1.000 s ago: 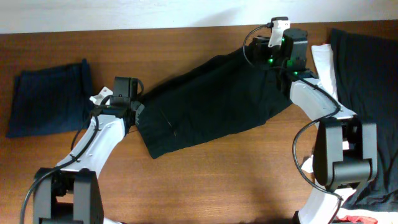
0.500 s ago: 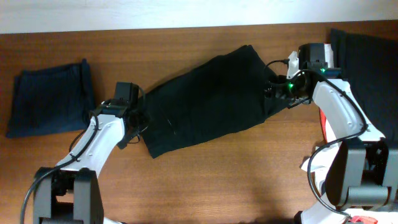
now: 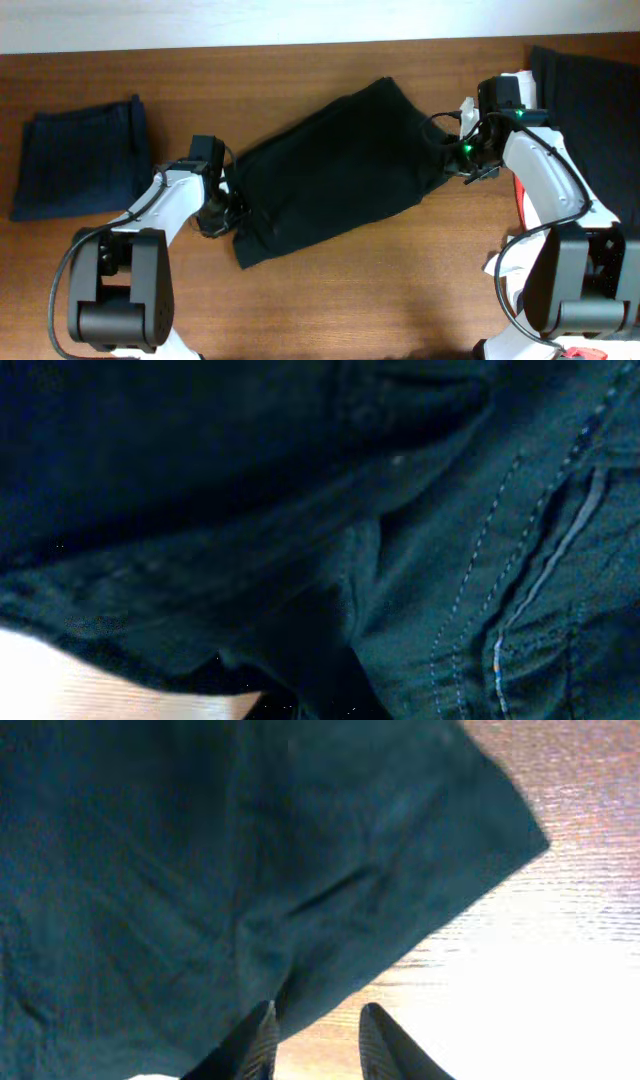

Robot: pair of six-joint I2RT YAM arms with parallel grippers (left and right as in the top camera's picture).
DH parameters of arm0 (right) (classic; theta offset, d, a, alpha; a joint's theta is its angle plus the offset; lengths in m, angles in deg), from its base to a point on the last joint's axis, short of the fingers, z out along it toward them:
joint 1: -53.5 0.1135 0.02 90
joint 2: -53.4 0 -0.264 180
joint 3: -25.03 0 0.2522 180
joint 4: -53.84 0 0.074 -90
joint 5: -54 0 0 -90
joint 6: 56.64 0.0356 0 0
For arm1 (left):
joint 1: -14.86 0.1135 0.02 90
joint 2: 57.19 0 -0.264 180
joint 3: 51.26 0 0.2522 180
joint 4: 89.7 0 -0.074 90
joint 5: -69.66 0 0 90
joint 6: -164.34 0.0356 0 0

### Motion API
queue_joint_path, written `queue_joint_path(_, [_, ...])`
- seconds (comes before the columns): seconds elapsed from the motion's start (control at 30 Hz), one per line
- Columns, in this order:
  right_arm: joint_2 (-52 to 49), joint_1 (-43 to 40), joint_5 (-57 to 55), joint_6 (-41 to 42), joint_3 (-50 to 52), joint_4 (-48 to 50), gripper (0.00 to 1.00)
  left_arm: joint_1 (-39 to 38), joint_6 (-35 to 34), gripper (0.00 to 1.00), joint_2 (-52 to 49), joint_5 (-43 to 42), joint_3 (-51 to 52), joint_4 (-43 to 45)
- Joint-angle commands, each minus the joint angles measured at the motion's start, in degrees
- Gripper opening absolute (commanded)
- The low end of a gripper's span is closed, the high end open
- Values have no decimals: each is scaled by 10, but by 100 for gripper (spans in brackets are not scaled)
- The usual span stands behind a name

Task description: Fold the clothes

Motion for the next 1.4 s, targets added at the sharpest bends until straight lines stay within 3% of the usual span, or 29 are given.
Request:
queue_joint_path(0.0, [27,0,125,-54,-9,-3,23,22,62,0,56,93,-32,-123])
queue_joint_path(0.1, [26,22,218,-97,-9,-28,16,33,78,0,115,93,-84,-199])
queue_joint_path(0.23, [23,127,219,-98,-2,-27,9,34,83,0,179,95,-137,-257])
queue_joint_path(0.53, [-75,361,218,-59,39,87,9,34,93,0,201,95,-172,-276])
queue_joint_path(0.77, [-185,473,219,-35,39,199,10,35,93,1,201,95,-190,-274])
queue_joint_path(0.83, [-181,474,218,-35,31,201,10,35,93,1,201,95,-190,-274])
queue_joint_path(0.97, [-138,425,214,-36,-47,81,13,35,93,0,201,113,-190,-274])
queue_joint_path(1.07, [-101,324,84,-36,-139,-53,14,35,93,1,201,123,-190,-274])
queue_joint_path(1.13, [-104,260,23,-38,-142,-91,14,35,93,1,201,122,-190,-274])
queue_joint_path(1.27, [-106,182,-40,-39,-83,-85,14,35,93,0,201,100,-190,-269])
queue_joint_path(1.37, [-106,158,-42,-55,-15,-23,14,35,92,0,200,65,-190,-256])
